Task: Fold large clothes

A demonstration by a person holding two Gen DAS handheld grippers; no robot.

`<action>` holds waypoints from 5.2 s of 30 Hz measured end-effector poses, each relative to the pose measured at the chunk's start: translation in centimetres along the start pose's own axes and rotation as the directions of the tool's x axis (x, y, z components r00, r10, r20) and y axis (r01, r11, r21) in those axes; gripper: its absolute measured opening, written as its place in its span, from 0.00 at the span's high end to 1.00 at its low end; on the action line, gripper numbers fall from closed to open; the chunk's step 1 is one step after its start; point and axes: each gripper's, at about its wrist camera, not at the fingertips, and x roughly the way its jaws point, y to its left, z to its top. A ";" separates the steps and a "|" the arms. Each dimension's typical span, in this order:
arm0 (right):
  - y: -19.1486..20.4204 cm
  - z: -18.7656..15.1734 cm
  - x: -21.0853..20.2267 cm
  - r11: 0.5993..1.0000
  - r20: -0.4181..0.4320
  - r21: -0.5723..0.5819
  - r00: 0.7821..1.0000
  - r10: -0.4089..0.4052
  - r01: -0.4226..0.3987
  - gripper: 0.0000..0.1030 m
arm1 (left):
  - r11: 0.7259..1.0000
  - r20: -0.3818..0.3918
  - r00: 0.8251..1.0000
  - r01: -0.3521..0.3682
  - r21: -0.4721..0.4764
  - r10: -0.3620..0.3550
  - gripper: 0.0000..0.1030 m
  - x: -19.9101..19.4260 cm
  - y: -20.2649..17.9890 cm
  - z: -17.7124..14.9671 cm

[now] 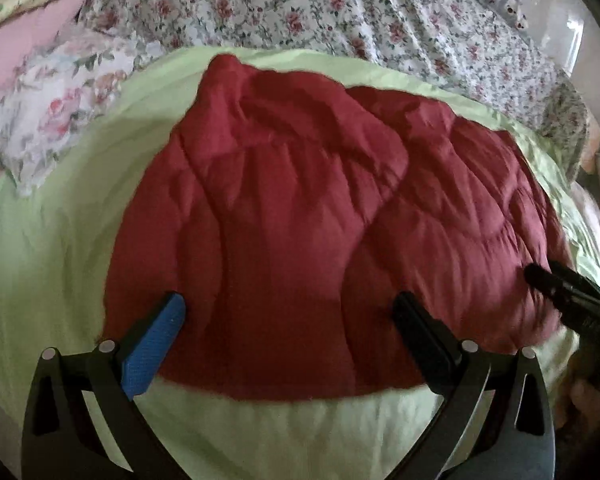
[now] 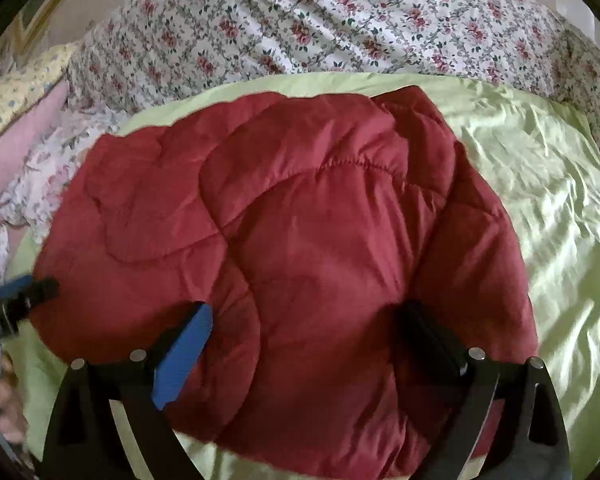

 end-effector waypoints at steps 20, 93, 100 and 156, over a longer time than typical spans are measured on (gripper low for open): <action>2.3 -8.6 -7.5 0.997 -0.127 0.021 0.989 0.078 -0.076 0.06 | 0.990 -0.013 0.993 -0.114 0.085 0.116 0.00 -3.7 -1.5 -6.7; 3.2 0.2 -3.3 1.000 -0.074 0.000 0.997 0.019 -0.019 0.06 | 0.989 0.001 0.990 -0.138 0.056 0.139 0.00 -0.5 -2.0 0.5; 3.2 0.3 -3.1 1.000 -0.079 0.000 0.997 0.022 -0.022 0.06 | 0.990 -0.006 0.991 -0.132 0.057 0.133 0.00 -0.2 -2.2 0.6; 4.0 0.5 -2.8 0.999 -0.078 -0.004 0.996 0.034 -0.035 0.06 | 0.988 -0.010 0.989 -0.148 0.044 0.148 0.00 0.2 -1.4 1.4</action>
